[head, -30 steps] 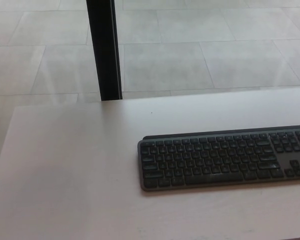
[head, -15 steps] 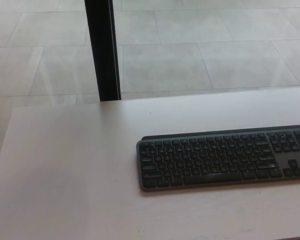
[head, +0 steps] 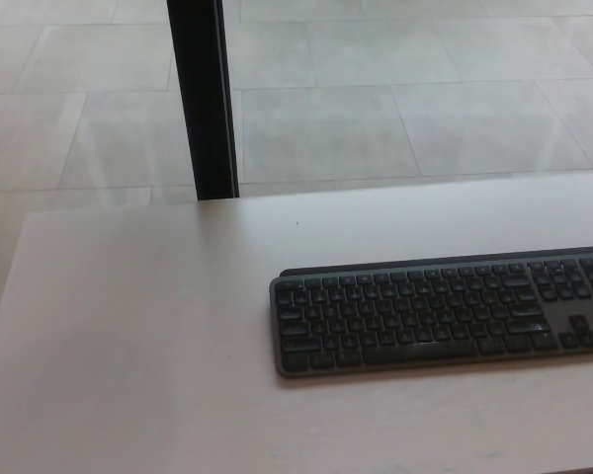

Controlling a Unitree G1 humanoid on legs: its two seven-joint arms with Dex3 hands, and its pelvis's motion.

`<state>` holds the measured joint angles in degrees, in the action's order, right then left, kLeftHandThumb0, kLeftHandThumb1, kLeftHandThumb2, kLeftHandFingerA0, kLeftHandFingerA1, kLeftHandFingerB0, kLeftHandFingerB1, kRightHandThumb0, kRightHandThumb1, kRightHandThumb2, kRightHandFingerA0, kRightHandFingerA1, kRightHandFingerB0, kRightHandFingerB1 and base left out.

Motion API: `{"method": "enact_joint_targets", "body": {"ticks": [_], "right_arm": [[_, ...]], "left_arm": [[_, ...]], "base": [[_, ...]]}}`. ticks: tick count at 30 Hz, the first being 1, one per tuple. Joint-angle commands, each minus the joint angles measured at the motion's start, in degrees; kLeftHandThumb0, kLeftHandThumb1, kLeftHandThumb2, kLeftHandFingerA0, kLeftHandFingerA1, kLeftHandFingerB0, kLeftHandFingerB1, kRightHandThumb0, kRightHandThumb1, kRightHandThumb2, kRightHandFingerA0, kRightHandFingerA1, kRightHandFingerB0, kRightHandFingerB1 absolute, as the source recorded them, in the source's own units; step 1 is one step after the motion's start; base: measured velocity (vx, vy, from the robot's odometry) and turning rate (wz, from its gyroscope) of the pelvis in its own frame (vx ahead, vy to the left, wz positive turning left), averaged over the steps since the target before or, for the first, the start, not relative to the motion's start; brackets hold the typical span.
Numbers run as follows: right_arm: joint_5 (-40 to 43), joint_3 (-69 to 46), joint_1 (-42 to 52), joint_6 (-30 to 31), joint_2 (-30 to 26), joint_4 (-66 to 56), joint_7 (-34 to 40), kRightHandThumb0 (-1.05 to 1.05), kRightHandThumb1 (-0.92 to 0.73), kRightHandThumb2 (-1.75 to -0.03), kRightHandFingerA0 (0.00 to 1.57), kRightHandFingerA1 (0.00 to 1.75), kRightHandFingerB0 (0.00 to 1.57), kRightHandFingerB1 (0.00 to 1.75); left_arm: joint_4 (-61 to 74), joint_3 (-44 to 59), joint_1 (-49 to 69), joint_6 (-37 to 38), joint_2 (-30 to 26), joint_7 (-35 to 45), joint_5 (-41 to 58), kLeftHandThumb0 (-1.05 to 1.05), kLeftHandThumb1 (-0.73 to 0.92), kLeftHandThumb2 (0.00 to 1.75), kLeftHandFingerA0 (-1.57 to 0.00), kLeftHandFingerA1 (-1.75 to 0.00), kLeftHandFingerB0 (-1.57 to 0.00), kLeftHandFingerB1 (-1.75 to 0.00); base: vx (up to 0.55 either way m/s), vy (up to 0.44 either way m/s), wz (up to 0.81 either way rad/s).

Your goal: The robot uses its right fingers to click on the space key of the black keyboard placed on the center of the white desk.

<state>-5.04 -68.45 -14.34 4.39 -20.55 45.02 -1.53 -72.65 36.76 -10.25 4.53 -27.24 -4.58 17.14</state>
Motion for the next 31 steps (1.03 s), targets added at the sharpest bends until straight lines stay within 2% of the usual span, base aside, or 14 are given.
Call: {"method": "enact_joint_targets", "body": {"ticks": [1, 3, 5, 6, 10, 11, 14, 15, 19, 21, 22, 25, 26, 31], "right_arm": [[13.08, -2.62, 0.83, 6.82, 3.87, 0.94, 4.98, -0.46, -0.64, -0.58, 0.64, 0.73, 0.65, 0.68], [12.97, -1.58, 1.09, 6.31, 4.21, 0.86, 4.72, -0.44, -0.62, -0.57, 0.63, 0.72, 0.78, 0.77], [13.19, -0.97, 1.21, 5.68, 4.22, 1.47, 5.35, -0.43, -0.59, -0.57, 0.7, 0.76, 0.72, 0.7], [12.84, 0.02, 1.68, 5.19, 4.51, 1.32, 5.45, -0.38, -0.53, -0.56, 0.81, 0.81, 0.58, 0.57], [12.85, 3.74, 3.34, 5.45, 4.86, -0.47, 6.28, -0.35, -0.5, -0.54, 0.84, 0.79, 0.58, 0.55], [13.42, 4.17, 3.55, 5.85, 4.99, -1.07, 6.87, -0.39, -0.35, -0.81, 0.81, 0.83, 0.54, 0.65], [14.9, 6.1, 4.13, 5.62, 4.82, -1.55, 8.31, -0.42, -0.36, -0.8, 0.81, 0.83, 0.56, 0.65], [15.5, 6.56, 4.06, 5.18, 4.53, -1.07, 8.34, -0.36, -0.49, -0.53, 0.9, 0.86, 0.61, 0.56], [17.83, 8.08, 3.98, 4.65, 3.27, 0.89, 9.02, -0.35, -0.48, -0.54, 0.83, 0.8, 0.57, 0.54], [18.24, 9.26, 4.17, 3.96, 2.73, 1.7, 9.13, -0.37, -0.49, -0.54, 0.83, 0.86, 0.56, 0.54], [18.3, 10.04, 4.26, 3.84, 2.53, 1.84, 9.22, -0.47, -0.35, -0.79, 0.8, 0.85, 0.5, 0.62], [18.97, 11.72, 4.67, 3.26, 2.36, 1.74, 9.27, -0.44, -0.37, -0.83, 0.8, 0.86, 0.51, 0.64], [19.44, 12.2, 4.75, 3.24, 2.41, 1.58, 9.42, -0.4, -0.51, -0.54, 0.79, 0.83, 0.59, 0.53], [21.18, 13.85, 5.16, 1.98, 2.06, 2.37, 9.14, -0.4, -0.5, -0.54, 0.83, 0.85, 0.58, 0.52]], "left_arm": [[-0.23, 0.46, 0.82, -1.06, -2.03, -0.03, 1.19, -0.49, 0.71, 0.61, -0.71, -0.7, -0.51, -0.53], [-0.32, 0.19, 0.66, -1.58, -2.15, -0.33, 0.92, -0.49, 0.71, 0.61, -0.71, -0.67, -0.49, -0.52], [-0.41, 0.34, 0.56, -1.6, -2.13, -0.17, 1.09, -0.48, 0.71, 0.61, -0.7, -0.68, -0.51, -0.53], [-0.51, 0.56, 0.59, -1.51, -2.18, 0.35, 1.34, -0.48, 0.7, 0.6, -0.69, -0.7, -0.51, -0.52], [-0.31, 0.69, 0.61, -1.13, -1.98, -0.66, 1.37, -0.48, 0.59, 0.58, -0.77, -0.75, -0.63, -0.59], [-0.32, 0.73, 0.59, -1.03, -1.96, -0.62, 1.4, -0.47, 0.56, 0.57, -0.76, -0.74, -0.64, -0.58], [-0.08, 0.58, 0.69, -0.47, -1.79, -0.04, 1.3, -0.47, 0.56, 0.57, -0.73, -0.76, -0.64, -0.57], [-0.06, 0.46, 0.48, -0.48, -1.72, -0.62, 1.17, -0.46, 0.56, 0.57, -0.71, -0.76, -0.63, -0.57], [-0.45, 0.0, -0.03, -1.13, -1.74, -2.37, 0.66, -0.46, 0.56, 0.55, -0.71, -0.78, -0.58, -0.56], [-0.36, -0.23, -0.03, -1.27, -1.71, -2.29, 0.64, -0.49, 0.56, 0.57, -0.76, -0.8, -0.59, -0.59], [-0.27, -0.2, -0.19, -1.44, -1.66, -2.67, 0.78, -0.5, 0.56, 0.58, -0.78, -0.81, -0.62, -0.61], [-0.36, -0.1, 0.12, -0.91, -1.49, -1.69, 1.09, -0.48, 0.59, 0.57, -0.68, -0.78, -0.58, -0.61], [-0.34, -0.47, 0.36, -0.47, -1.47, -1.45, 0.71, -0.49, 0.58, 0.57, -0.69, -0.78, -0.59, -0.61], [-0.43, -0.32, 0.42, -0.32, -1.36, -1.31, 1.07, -0.48, 0.59, 0.57, -0.72, -0.79, -0.61, -0.61]], "base": [[0.0, 0.0, 0.0], [0.0, 0.0, 0.0], [0.0, 0.0, 0.0], [0.0, 0.0, 0.0], [0.0, 0.0, 0.0], [0.0, 0.0, 0.0], [0.0, 0.0, 0.0], [0.0, 0.0, 0.0], [0.0, 0.0, 0.0], [0.0, 0.0, 0.0], [0.0, 0.0, 0.0], [0.0, 0.0, 0.0], [0.0, 0.0, 0.0], [0.0, 0.0, 0.0]]}}
